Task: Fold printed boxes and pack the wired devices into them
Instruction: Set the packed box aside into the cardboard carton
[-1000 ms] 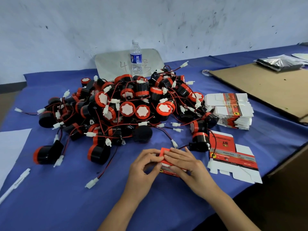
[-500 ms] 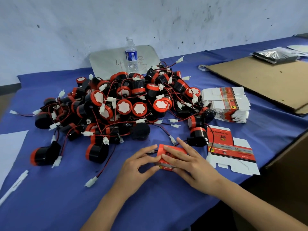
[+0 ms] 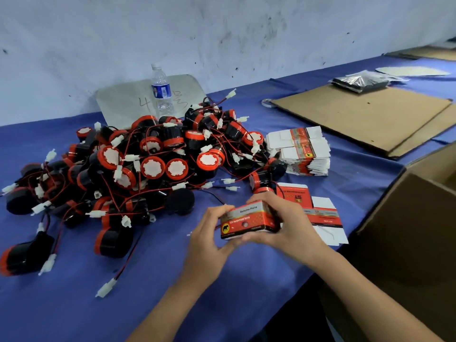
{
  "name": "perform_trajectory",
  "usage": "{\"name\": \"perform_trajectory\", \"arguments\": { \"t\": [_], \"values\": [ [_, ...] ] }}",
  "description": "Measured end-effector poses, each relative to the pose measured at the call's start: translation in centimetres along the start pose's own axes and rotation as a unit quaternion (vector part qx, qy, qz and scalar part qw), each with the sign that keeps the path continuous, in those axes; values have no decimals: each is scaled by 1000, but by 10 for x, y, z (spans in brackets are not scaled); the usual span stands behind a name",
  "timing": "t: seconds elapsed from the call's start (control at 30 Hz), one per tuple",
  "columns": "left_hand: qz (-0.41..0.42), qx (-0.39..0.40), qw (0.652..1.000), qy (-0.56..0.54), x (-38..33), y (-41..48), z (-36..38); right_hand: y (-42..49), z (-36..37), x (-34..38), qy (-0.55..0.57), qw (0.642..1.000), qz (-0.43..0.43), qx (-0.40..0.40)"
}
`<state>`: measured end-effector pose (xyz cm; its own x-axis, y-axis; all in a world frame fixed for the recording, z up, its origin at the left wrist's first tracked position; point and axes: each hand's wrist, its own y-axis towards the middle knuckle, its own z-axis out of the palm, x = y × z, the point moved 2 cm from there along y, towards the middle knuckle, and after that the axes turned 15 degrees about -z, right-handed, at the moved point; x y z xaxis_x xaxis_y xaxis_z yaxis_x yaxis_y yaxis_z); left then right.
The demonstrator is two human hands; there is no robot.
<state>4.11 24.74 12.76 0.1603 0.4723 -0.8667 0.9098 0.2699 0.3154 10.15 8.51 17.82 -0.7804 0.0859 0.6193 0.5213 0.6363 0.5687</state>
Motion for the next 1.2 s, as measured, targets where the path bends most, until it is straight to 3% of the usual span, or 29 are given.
{"name": "perform_trajectory", "arguments": {
  "t": [0.1, 0.17, 0.23, 0.3, 0.4, 0.43, 0.47, 0.53, 0.67, 0.73, 0.77, 0.8, 0.83, 0.87, 0.9, 0.93, 0.97, 1.03, 1.07, 1.13, 1.2],
  "values": [
    [-85, 31, 990, -104, 12, 2, 18, -2, -20, 0, -14, 997, 33, -66],
    [-160, 14, 973, -167, 21, 8, 19, -2, -43, -1, 42, 976, 79, -199],
    [-205, -24, 948, -243, 33, 16, 12, 0, -70, -4, 122, 919, 106, -360],
    [-236, -22, 914, -329, 40, 21, 6, 0, -101, -9, 244, 806, 113, -527],
    [-262, 1, 890, -374, 43, 22, 5, -6, -140, -10, 421, 561, 66, -710],
    [-260, 5, 893, -366, 42, 21, 5, -9, -148, -10, 441, 500, 58, -743],
    [-254, 9, 899, -357, 42, 20, 6, -11, -155, -10, 450, 461, 51, -763],
    [-240, 17, 908, -343, 42, 19, 7, -12, -160, -13, 463, 425, 40, -777],
    [-233, 21, 911, -341, 41, 18, 7, -6, -158, -16, 489, 433, 39, -756],
    [-234, 21, 910, -341, 41, 18, 7, -3, -153, -21, 477, 470, 73, -739],
    [-234, 22, 911, -340, 40, 17, 7, -2, -149, -24, 449, 513, 105, -724],
    [-233, 22, 912, -337, 40, 17, 7, 0, -143, -28, 394, 582, 145, -696],
    [-232, 24, 913, -335, 40, 17, 7, 2, -136, -32, 302, 682, 188, -640],
    [-231, 25, 913, -334, 39, 17, 7, 3, -127, -36, 184, 790, 220, -542],
    [-231, 25, 914, -333, 39, 17, 7, 4, -115, -43, 75, 874, 251, -410],
    [-231, 24, 915, -331, 38, 17, 7, 1, -101, -51, -10, 919, 290, -265],
    [-232, 22, 915, -329, 37, 17, 7, -5, -88, -63, -70, 928, 342, -129],
    [-234, 20, 914, -331, 38, 16, 7, -23, -63, -83, -158, 878, 445, 82],
    [-234, 20, 914, -331, 38, 16, 7, -30, -52, -88, -201, 849, 465, 150],
    [-233, 20, 914, -332, 37, 16, 7, -35, -42, -94, -268, 830, 454, 183],
    [-232, 20, 914, -332, 38, 16, 7, -33, -49, -94, -273, 845, 446, 112]
  ]
}}
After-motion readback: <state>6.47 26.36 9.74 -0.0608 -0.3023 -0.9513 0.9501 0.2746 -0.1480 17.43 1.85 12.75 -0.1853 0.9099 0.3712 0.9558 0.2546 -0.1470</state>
